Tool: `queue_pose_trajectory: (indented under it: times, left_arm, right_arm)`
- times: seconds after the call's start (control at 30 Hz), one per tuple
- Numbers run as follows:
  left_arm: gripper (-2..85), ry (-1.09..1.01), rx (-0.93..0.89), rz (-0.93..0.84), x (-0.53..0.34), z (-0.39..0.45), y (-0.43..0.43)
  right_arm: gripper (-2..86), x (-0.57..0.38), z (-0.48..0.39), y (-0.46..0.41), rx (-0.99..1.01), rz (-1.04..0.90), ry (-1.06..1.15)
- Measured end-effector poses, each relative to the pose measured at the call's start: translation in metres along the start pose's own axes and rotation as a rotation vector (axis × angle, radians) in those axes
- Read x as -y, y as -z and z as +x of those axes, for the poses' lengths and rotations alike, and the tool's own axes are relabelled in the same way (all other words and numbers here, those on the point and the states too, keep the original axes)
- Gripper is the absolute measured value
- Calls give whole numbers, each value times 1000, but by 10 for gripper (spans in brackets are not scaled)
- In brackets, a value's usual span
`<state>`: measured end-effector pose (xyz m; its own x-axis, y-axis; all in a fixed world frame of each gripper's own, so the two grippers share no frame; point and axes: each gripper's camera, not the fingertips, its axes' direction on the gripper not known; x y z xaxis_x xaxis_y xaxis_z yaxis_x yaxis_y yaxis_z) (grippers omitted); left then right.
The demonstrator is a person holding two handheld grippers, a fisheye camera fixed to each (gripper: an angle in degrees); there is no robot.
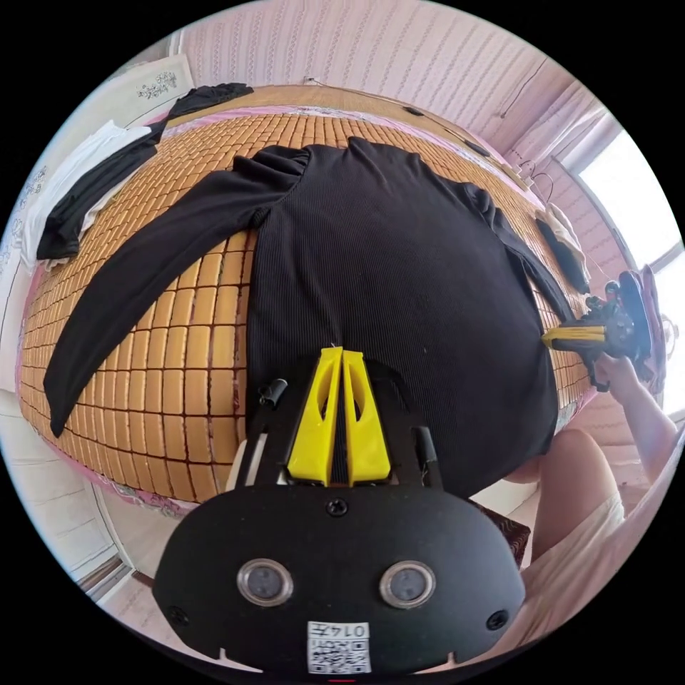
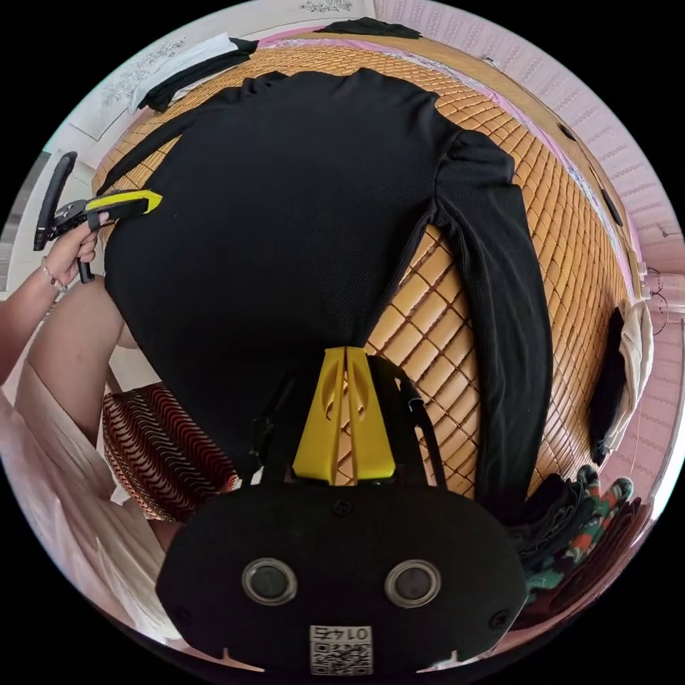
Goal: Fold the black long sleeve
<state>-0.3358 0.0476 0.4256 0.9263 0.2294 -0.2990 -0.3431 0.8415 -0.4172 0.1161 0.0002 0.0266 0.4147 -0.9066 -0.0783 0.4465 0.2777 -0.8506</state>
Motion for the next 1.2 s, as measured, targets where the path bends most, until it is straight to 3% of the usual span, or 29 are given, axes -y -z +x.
queue_pose_trajectory:
  times: [0.23, 0.37, 0.6, 0.77, 0.87, 0.97, 1.1, 1.2]
  left_arm:
    - [-10, 13, -38, 157, -49, -15, 10]
    - [-10, 136, -51, 421, -93, -43, 60]
    - [-9, 403, 67, 690, -167, -133, 144]
    - [1, 625, 131, 855, -202, -224, 171]
    - [44, 640, 99, 807, -217, -265, 165]
    - [71, 736, 178, 805, -248, -289, 156]
    - [85, 771, 141, 834, -252, -321, 162]
    - [109, 780, 170, 724, -242, -333, 150]
  right_arm:
    - [-4, -30, -2, -5, 34, 138, -56]
    - [-4, -52, -23, 15, -7, 117, -114]
    - [-8, -77, -104, 64, -19, 201, -32]
    - [-3, -11, -168, 101, -53, 303, 164]
    - [31, 50, -213, 122, -68, 373, 282]
    - [99, 123, -258, 130, -71, 385, 399]
    - [107, 235, -338, 124, -14, 351, 622]
    - [107, 310, -402, 113, 2, 311, 763]
